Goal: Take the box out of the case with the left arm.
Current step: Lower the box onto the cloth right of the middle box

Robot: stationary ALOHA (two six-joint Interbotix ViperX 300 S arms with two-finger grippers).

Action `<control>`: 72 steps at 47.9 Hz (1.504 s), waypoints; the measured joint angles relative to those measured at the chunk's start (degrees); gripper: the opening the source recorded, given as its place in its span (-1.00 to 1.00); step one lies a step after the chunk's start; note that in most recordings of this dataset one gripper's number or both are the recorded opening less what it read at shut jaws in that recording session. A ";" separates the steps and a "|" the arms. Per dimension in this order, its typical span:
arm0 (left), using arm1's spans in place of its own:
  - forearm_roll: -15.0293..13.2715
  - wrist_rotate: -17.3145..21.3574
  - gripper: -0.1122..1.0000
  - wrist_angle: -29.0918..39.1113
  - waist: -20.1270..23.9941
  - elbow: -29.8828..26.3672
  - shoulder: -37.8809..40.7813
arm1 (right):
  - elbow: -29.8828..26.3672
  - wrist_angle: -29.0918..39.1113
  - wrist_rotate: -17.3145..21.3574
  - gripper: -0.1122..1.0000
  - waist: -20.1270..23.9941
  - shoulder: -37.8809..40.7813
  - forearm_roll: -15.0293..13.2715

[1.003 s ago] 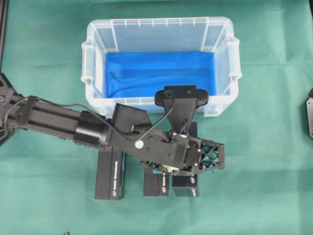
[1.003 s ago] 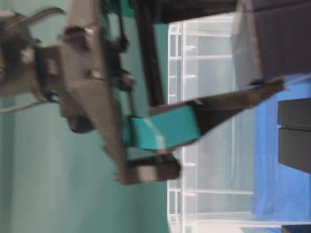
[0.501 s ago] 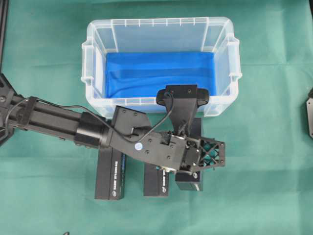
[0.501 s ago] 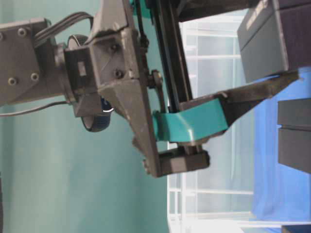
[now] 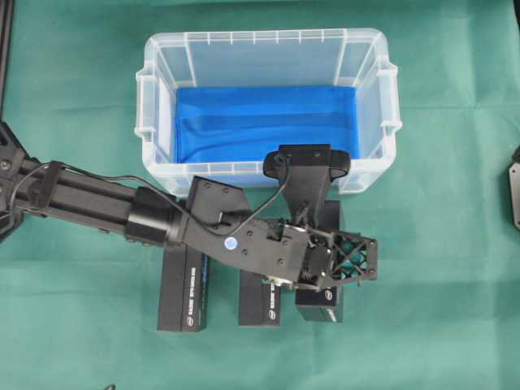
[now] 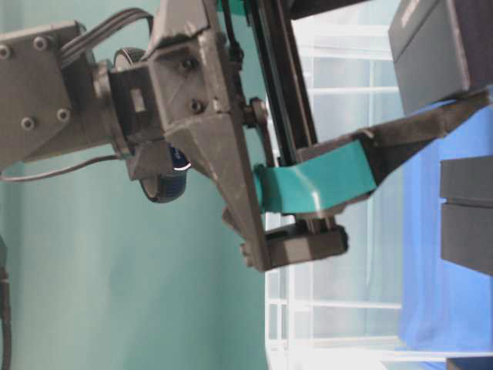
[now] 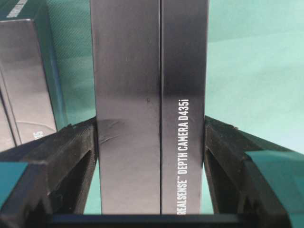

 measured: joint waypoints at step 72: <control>-0.18 6.68 0.83 11.69 -0.18 -11.16 -4.04 | -0.09 0.09 0.09 -0.67 0.00 -0.09 0.00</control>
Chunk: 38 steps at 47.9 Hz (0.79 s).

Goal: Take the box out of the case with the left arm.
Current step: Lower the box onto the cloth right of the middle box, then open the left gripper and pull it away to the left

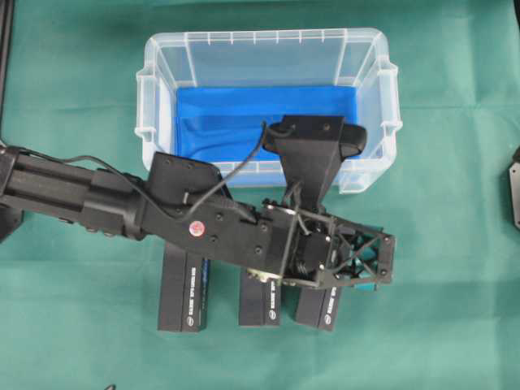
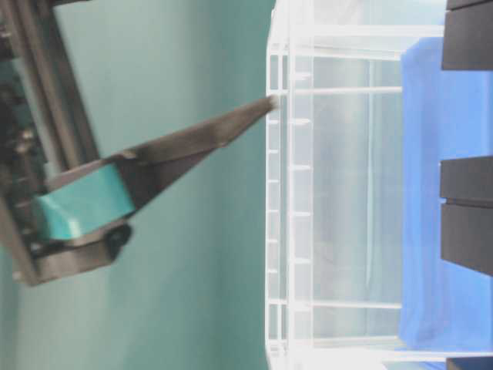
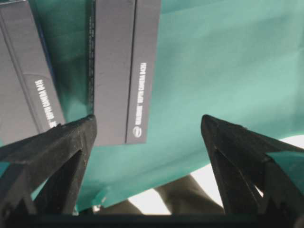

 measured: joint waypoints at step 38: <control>-0.79 -2.11 0.83 3.78 -4.13 17.31 -13.10 | 0.09 0.00 -0.09 -0.67 0.00 0.09 0.00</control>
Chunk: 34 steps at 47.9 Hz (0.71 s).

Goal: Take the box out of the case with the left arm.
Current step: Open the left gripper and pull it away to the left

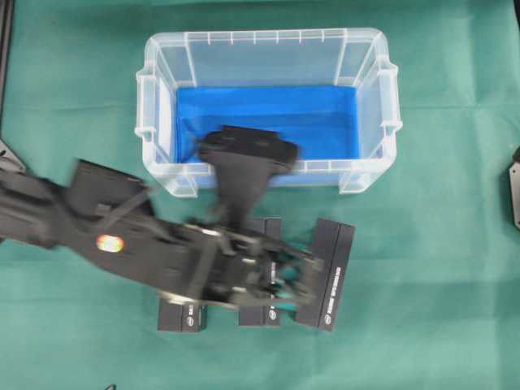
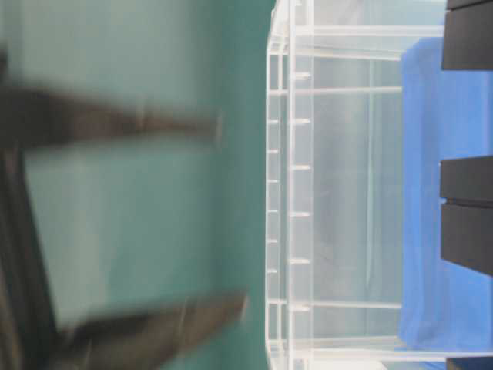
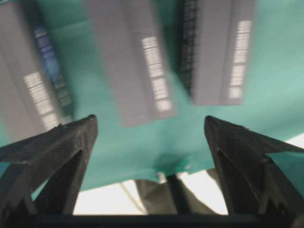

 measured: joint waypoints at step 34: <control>-0.18 -14.94 0.82 -3.87 -10.28 34.89 -30.76 | 0.00 0.00 0.09 -0.67 0.00 0.09 0.00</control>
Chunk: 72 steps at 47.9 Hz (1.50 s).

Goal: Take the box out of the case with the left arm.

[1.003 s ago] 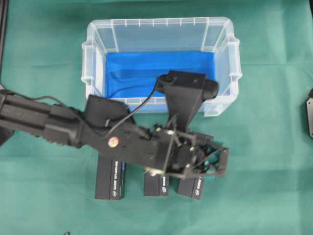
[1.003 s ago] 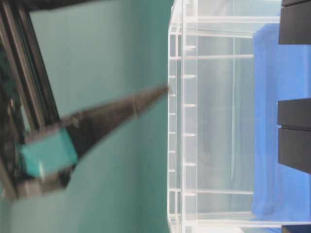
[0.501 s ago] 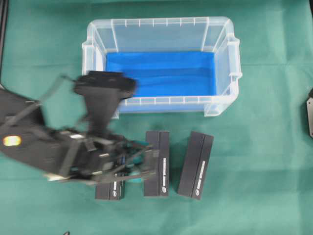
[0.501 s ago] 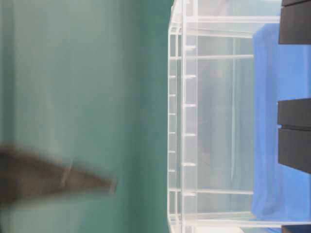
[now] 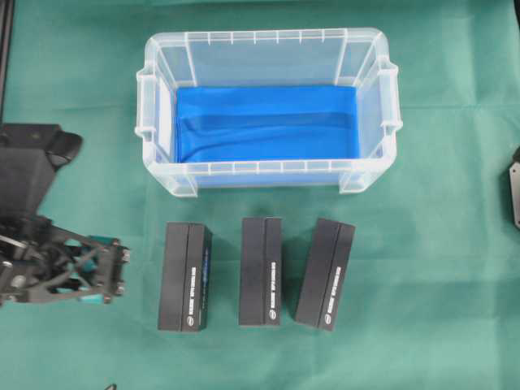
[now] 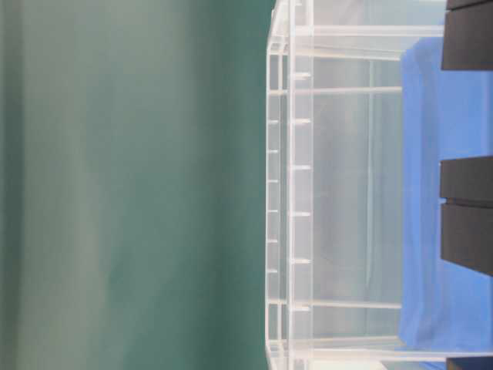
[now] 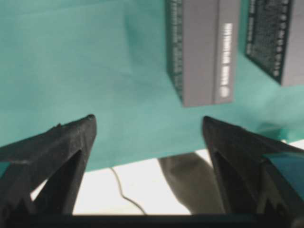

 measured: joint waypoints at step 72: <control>-4.31 28.04 0.76 4.75 29.97 11.60 -17.75 | -0.09 3.16 -0.09 -0.67 0.00 0.09 0.00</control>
